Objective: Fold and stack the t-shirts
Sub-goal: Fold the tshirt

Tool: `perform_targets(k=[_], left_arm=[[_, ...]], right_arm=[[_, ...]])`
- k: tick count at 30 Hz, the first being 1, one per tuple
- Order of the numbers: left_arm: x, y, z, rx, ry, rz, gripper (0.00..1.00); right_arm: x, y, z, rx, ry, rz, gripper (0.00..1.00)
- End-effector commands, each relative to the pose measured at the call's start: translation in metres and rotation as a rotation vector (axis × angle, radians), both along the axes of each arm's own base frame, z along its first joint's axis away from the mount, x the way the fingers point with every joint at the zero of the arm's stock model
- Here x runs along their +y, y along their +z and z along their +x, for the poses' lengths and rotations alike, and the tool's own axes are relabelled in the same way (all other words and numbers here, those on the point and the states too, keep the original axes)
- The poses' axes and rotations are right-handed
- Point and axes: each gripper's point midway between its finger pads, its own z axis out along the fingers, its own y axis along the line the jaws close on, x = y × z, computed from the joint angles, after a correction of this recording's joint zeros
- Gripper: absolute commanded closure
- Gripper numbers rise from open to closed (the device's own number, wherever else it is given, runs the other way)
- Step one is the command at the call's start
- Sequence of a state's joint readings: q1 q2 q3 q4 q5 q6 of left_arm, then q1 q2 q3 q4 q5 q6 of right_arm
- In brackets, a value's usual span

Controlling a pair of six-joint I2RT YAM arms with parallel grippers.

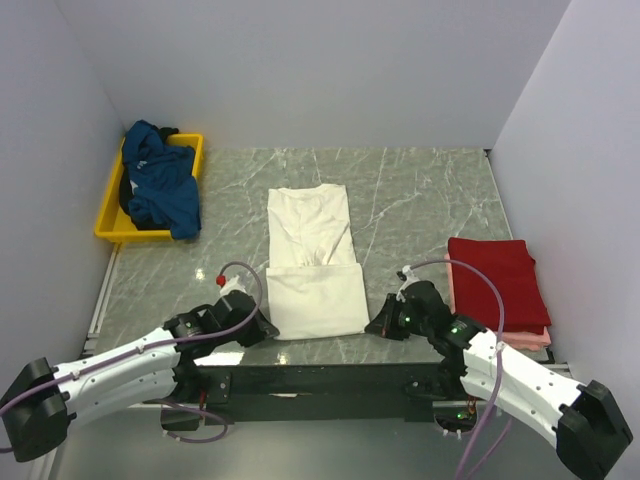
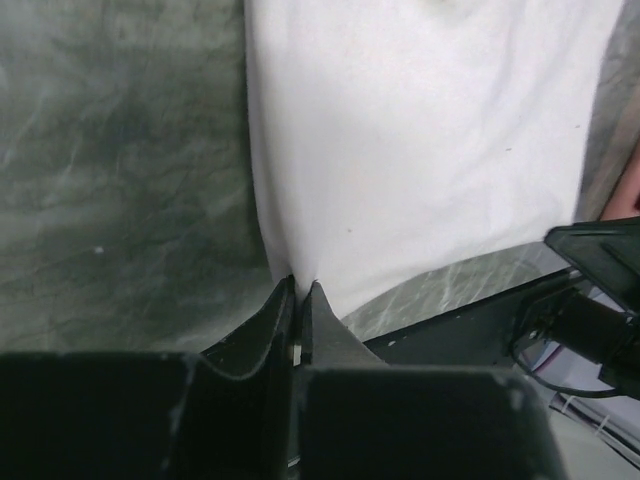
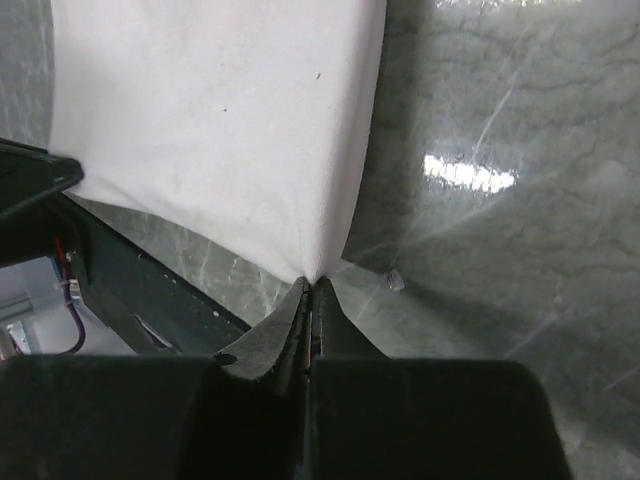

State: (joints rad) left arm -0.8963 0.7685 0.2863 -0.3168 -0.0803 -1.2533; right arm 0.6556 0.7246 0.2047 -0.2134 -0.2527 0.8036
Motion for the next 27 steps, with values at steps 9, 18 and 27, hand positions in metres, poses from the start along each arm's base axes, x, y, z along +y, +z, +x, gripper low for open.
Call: perform_targets(k=[9, 18, 27], left_arm=[[-0.007, 0.0, -0.016, 0.03, -0.043, 0.014, 0.99], [-0.005, -0.013, -0.025, 0.071, -0.091, 0.07, 0.73], [-0.004, 0.08, 0.013, -0.166, -0.017, 0.034, 0.61]], right_arm=[[-0.002, 0.007, -0.003, 0.007, -0.011, -0.012, 1.0], [-0.002, 0.002, -0.005, 0.02, 0.017, -0.047, 0.67], [0.0, 0.075, 0.034, -0.17, -0.056, -0.049, 0.59]])
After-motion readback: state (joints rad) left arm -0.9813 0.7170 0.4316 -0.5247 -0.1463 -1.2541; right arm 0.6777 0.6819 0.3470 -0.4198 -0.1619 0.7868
